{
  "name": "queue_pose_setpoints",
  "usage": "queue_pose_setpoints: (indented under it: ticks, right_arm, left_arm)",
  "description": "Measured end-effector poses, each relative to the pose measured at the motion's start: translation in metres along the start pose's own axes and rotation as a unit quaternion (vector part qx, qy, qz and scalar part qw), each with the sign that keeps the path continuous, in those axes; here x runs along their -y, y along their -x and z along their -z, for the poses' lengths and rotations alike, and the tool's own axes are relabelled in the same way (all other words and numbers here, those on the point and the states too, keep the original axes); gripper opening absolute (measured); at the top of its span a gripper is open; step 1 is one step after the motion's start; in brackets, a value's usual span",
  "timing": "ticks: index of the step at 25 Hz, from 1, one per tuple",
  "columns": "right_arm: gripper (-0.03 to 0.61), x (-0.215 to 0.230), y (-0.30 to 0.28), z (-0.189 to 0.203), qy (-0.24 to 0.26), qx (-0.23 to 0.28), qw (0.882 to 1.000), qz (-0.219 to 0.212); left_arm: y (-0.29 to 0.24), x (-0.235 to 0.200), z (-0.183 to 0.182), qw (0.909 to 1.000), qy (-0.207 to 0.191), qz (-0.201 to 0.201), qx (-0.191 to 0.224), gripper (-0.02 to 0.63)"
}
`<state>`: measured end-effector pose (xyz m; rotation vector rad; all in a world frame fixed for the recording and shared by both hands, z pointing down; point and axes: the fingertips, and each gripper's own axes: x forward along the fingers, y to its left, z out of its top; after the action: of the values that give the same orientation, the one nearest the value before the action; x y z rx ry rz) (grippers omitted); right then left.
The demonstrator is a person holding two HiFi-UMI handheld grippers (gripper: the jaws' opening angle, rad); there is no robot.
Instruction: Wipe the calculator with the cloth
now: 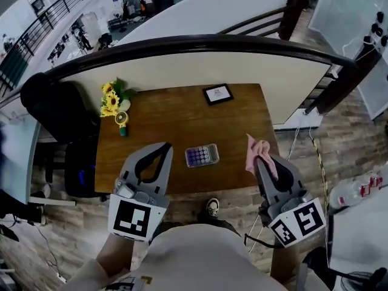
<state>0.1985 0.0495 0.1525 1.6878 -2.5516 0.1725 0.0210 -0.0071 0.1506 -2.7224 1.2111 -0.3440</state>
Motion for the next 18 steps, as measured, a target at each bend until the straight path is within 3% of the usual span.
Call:
queue_pose_setpoints:
  ticks: [8,18]
  right_arm:
    - [0.046,0.039,-0.049,0.012,0.005,-0.017,0.998,-0.067]
    - [0.046,0.036,-0.093,0.018,0.0,-0.032,0.989,-0.141]
  left_arm:
    - [-0.027,-0.01,0.01,0.9961,0.019,-0.083,-0.023,0.003]
    - [-0.028,-0.031,0.019,0.9892,0.025,-0.136,-0.049,0.003]
